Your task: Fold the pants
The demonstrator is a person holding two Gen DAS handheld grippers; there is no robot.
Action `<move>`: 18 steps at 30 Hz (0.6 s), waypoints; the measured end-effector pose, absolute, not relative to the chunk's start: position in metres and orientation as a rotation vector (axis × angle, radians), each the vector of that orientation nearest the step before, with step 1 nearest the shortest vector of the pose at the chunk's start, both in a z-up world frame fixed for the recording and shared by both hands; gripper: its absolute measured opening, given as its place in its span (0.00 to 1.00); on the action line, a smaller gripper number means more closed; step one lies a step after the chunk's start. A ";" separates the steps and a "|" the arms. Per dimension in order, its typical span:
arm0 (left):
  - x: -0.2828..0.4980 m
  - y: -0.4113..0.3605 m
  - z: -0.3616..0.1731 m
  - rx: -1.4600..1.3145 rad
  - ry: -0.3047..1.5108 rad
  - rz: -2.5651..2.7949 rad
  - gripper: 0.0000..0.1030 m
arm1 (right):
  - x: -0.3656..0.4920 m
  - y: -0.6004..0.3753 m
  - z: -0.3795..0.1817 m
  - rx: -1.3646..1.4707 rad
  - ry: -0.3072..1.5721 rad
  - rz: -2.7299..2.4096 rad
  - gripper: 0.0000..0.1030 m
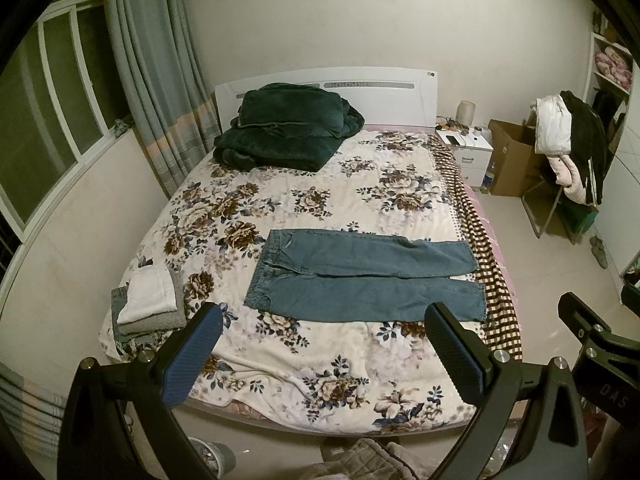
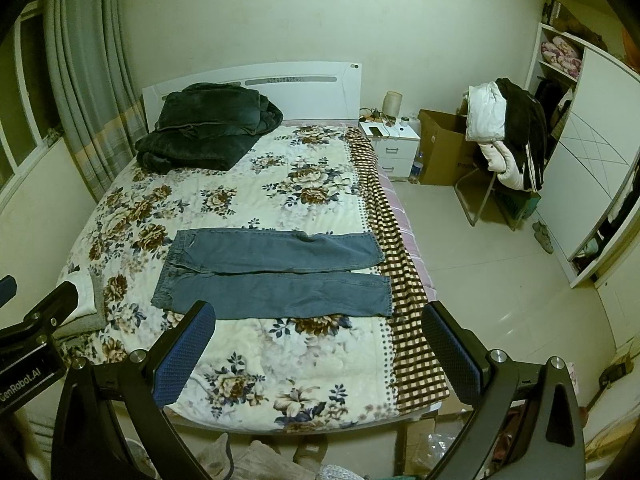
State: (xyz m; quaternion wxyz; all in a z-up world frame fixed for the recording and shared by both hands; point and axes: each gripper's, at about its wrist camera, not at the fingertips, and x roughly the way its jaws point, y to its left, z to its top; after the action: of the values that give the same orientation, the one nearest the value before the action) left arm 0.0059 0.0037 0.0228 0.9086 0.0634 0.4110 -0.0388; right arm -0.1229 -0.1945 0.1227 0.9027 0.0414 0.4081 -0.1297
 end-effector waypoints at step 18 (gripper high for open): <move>0.017 0.003 0.039 0.130 0.836 -0.057 1.00 | -0.122 -0.199 0.120 0.106 0.881 -0.294 1.00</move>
State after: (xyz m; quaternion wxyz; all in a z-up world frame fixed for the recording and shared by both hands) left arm 0.0167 0.0028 0.0392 0.9114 0.0629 0.4057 -0.0279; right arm -0.1224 -0.1991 0.1197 0.8928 0.0512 0.4244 -0.1417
